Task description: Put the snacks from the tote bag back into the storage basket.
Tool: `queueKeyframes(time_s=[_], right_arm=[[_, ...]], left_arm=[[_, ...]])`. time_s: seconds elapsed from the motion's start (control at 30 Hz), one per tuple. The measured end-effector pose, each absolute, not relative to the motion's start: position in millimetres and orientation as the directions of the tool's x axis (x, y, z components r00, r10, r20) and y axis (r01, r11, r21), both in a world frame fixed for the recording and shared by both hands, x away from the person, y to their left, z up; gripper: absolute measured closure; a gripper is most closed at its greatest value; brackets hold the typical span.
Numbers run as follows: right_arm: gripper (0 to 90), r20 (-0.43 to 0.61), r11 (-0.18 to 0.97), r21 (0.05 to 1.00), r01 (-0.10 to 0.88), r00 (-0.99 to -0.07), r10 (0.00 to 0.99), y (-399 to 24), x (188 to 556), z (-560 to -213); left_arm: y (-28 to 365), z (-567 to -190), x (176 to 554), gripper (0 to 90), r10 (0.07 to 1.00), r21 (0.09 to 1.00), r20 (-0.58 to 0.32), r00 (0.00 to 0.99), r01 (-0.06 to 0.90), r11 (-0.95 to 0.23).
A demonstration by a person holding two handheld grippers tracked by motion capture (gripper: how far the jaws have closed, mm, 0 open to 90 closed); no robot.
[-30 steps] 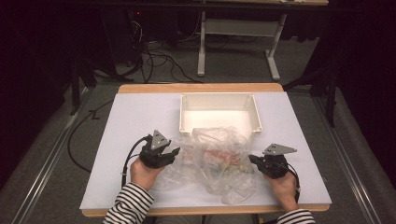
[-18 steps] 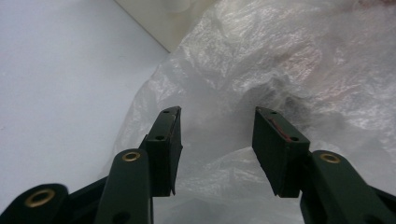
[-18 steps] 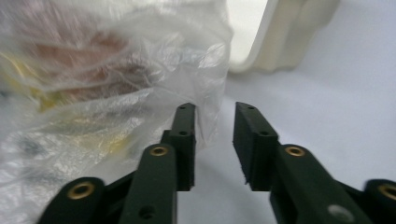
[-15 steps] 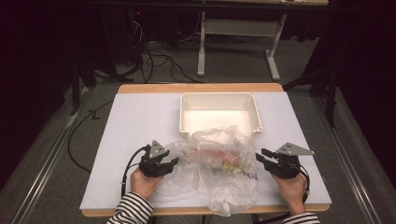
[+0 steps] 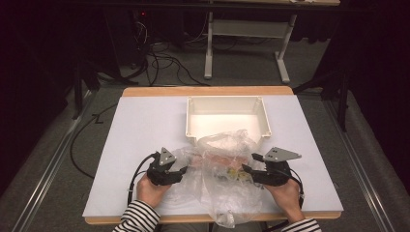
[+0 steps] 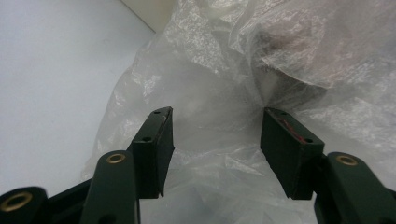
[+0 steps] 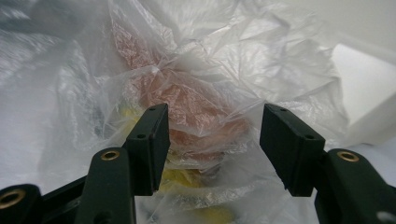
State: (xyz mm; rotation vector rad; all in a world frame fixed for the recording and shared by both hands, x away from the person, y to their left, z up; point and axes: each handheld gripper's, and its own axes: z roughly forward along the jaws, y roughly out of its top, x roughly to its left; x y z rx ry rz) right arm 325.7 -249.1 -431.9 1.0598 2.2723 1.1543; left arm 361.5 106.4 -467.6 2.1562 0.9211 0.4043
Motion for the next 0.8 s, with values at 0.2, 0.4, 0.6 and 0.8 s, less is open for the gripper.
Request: queueKeyframes(time_s=[0.2,0.4,0.6,0.8], right_arm=[[73.5,0.028,0.387,0.794,0.469,-0.664,0.747,-251.1,332.3,-436.8],[90.0,-0.008,0.424,0.784,0.454,-0.675,0.737,-253.2,330.6,-435.0],[90.0,-0.020,0.411,0.797,0.443,-0.660,0.751,-255.6,329.5,-433.0],[90.0,-0.033,0.369,0.827,0.423,-0.620,0.784,-271.3,327.8,-417.6]], left_arm=[[103.3,-476.5,365.3,46.0,0.715,0.693,-0.014,0.699,0.522,-0.497],[102.3,-477.2,362.5,62.9,0.673,0.708,0.003,0.740,0.474,-0.524],[107.4,-470.6,360.5,85.5,0.653,0.705,-0.003,0.757,0.464,-0.536],[128.4,-437.7,352.6,86.8,0.656,0.802,-0.054,0.753,0.424,-0.421]])
